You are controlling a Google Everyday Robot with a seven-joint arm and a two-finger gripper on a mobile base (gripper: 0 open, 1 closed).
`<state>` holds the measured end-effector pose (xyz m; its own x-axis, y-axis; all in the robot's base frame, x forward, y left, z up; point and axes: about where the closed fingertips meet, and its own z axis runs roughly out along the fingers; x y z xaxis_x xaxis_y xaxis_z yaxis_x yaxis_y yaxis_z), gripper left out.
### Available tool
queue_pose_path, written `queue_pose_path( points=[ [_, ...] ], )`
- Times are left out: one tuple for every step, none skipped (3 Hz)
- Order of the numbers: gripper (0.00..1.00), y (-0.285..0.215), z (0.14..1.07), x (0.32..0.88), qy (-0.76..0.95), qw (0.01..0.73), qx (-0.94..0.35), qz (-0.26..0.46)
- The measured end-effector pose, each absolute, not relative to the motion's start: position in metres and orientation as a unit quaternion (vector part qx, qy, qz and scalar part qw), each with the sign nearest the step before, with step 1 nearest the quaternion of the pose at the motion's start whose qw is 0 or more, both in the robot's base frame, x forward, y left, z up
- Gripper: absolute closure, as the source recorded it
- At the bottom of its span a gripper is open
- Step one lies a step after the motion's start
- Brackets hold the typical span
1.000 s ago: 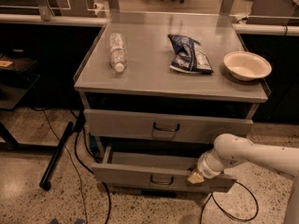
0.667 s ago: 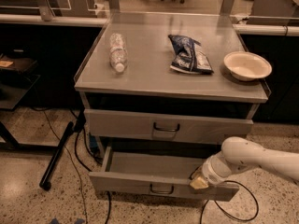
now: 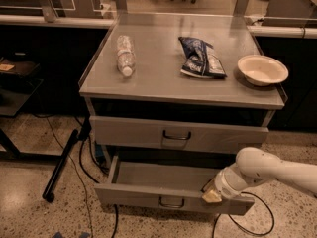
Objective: Open middle drawer
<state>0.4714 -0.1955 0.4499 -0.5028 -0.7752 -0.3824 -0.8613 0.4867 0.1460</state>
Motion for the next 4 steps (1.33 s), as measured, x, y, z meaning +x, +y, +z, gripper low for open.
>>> queue_pose_path(
  points=[
    [1.00,-0.205,0.463,0.426,0.863,0.128,-0.457,0.173],
    [1.00,-0.209,0.472,0.396,0.867,0.128,-0.446,0.181],
    [0.81,-0.210,0.472,0.394,0.867,0.128,-0.445,0.181],
    [0.50,-0.210,0.472,0.394,0.867,0.128,-0.445,0.181]
  ],
)
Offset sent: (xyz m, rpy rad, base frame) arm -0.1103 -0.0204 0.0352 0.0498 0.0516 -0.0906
